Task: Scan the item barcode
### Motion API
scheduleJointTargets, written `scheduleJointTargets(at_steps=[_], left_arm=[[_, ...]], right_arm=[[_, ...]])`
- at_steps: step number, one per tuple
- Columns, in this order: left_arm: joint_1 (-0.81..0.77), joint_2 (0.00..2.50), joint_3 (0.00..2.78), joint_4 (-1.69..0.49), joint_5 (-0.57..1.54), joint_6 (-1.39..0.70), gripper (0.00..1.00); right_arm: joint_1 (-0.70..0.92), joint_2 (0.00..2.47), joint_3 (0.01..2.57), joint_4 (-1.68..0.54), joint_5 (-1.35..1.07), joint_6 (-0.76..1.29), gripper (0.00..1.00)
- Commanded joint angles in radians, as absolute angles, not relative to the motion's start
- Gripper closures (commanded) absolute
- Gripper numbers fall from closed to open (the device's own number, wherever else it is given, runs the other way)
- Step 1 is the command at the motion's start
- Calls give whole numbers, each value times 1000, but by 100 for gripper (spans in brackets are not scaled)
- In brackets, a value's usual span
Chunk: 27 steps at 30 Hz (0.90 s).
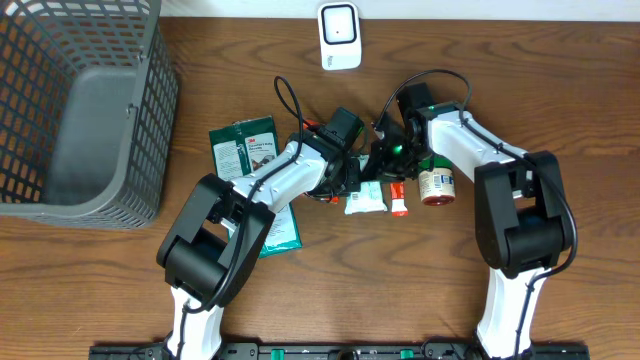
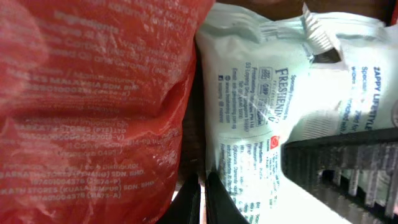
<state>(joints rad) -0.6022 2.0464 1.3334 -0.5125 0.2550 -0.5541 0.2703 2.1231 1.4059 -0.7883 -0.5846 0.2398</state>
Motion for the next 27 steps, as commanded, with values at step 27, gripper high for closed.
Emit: scheduleJointTargets(at_steps=[27], left_arm=[[-83,1311,1342,-986,-49,-453,90]], right_arm=[[298,1521,1410,-928,-417,36,99]])
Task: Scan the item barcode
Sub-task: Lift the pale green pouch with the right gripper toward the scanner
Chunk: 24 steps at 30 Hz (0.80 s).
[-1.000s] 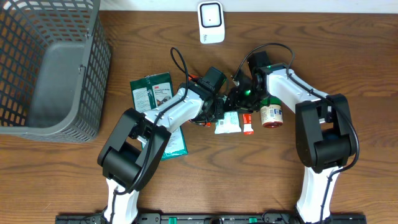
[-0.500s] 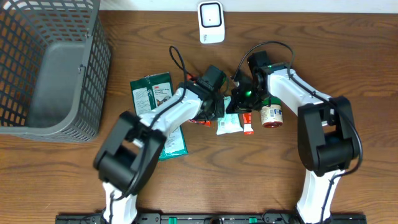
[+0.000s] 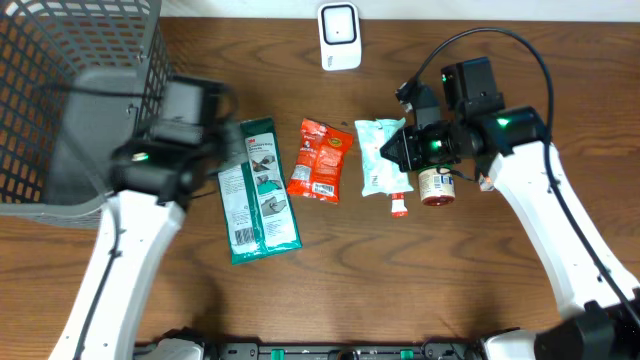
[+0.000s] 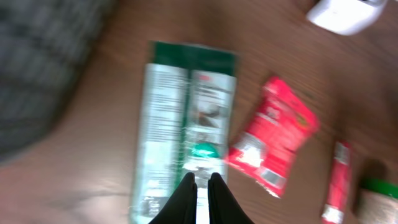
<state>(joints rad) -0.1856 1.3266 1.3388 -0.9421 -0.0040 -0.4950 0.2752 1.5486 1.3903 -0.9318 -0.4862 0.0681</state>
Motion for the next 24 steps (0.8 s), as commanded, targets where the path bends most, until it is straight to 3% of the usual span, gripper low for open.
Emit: scheduleJointTargets(at_steps=[1,7,8,12,13,14,18,24], left_arm=[[-50,1312,1341,-994,-49,-451,89],[10,1326,1341,-983,-50,-421,88],[10,1326,1341,-974,-55,-388,83],[10,1326,1341,-961,-84,-389,50],[10,1326,1341,-963,-84,-389,30],[10,1326,1341,-965,-84,-389,20],[10,1326,1341,-964,-84,-389,19],[10,1326,1341,-964,-84,-389,19]], right_arm=[[303,1520,1432,-936,-407,36,99],[333,1583,1716,-1085,-273,36,99],[339,1626,1847,-1173,-216,35,99],[348,1741,2138,-1339,-157,17,99],[349,1787,2240,-1386,-141,17,99],[349,1826,2320,-1420,-130,17,99],[361,1967,2560,-1481,-86,-47,99],[414,2068,2584,-1350,44,-106,99]])
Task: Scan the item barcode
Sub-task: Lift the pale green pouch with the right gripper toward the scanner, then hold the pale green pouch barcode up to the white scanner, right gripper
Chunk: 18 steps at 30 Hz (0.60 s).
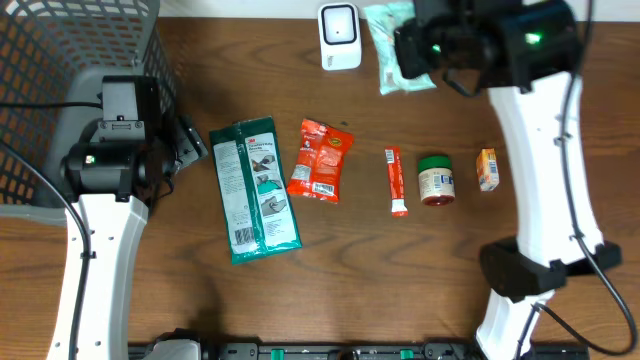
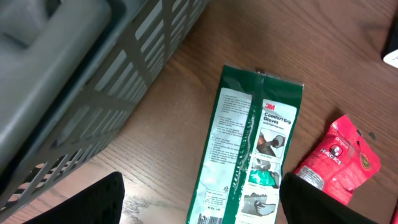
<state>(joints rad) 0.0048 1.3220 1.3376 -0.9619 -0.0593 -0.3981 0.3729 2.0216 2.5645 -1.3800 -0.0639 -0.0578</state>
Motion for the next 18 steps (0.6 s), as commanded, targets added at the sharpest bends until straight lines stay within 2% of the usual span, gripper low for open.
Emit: scheduleJointTargets(at_steps=[1,9,18], left_arm=[[10,1326,1341,-964,-84,-389,19],[10,1326,1341,-964,-84,-389,19],[10,1326,1341,-964,-84,-389,19]], right_arm=[[429,2089,2584,-1319,89,-127,99],[542,2238,2584,-1045,416,-373,99],[562,2431,2584,-752,566,-583,99]])
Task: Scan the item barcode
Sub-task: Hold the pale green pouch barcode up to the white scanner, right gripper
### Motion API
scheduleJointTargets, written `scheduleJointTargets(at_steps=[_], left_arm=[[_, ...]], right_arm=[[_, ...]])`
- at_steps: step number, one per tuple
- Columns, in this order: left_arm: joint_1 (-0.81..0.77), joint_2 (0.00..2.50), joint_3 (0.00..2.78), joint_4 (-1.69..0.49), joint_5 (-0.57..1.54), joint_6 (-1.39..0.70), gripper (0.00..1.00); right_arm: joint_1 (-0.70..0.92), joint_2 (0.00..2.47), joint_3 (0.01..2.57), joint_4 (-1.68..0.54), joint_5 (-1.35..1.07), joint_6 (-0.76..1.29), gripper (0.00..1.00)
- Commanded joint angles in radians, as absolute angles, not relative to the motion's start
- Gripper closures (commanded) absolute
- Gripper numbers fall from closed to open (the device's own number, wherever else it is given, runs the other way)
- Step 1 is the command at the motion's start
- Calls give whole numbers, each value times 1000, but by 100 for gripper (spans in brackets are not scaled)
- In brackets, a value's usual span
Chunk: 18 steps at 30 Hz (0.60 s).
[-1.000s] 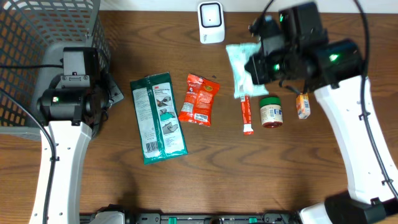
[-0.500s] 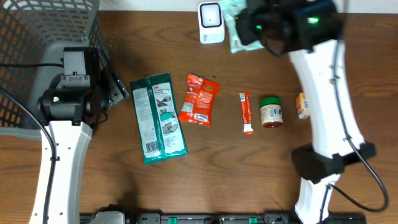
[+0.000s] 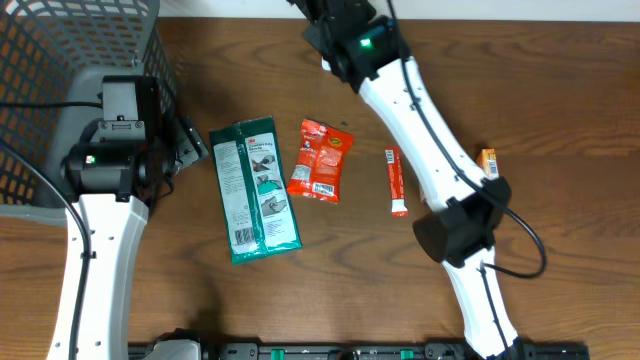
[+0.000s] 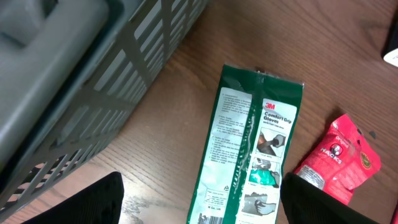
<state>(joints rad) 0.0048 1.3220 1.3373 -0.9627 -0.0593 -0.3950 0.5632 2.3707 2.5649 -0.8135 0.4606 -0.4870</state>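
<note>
The scanner and the pale green packet are hidden or out of view. My right arm [image 3: 405, 95] reaches from the near right to the table's far edge. Its wrist [image 3: 352, 38] lies over the scanner's place, and the frame's top edge cuts off the fingers. My left gripper [image 4: 199, 208] hangs open and empty by the basket, above the green 3M glove pack [image 4: 252, 155]. That pack [image 3: 255, 190] lies flat on the table. A red snack packet [image 3: 320, 160] lies to its right. Further right lies a red stick sachet [image 3: 396, 182].
A grey mesh basket [image 3: 80, 110] fills the far left corner, close to my left gripper [image 3: 188, 145]. A small orange box [image 3: 488, 157] peeks out beside the right arm. The right arm crosses the table's right half, from the front edge to the back edge.
The right arm's end has moved from right of the scanner to over it at the top middle. The pale packet, the scanner and the jar no longer show. The left arm has not moved.
Both grippers were together at the heap of packets in the table's middle. Then the left gripper was shut above the green pack, and the right was at the pale packet. Later the left stood open by the basket, with the right holding the packet beside the scanner. Now the right wrist covers the scanner.
</note>
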Motion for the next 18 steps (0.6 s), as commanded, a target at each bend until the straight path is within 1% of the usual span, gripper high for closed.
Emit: scheduleJointTargets(at_steps=[1,10,14,18], left_arm=[[10,1326,1341,-964,-84,-389,18],[10,1326,1341,-964,-84,-389,18],[10,1326,1341,-964,-84,-389,18],[10,1326,1341,-964,-84,-389,18]], right_arm=[[562,2457,2584,-706,581,-604,99],[562,2665,2584,-240,747,-834,99],[562,2716,2584,-139,725,-833,99],[562,2751,2579,-133,690,-733,99]])
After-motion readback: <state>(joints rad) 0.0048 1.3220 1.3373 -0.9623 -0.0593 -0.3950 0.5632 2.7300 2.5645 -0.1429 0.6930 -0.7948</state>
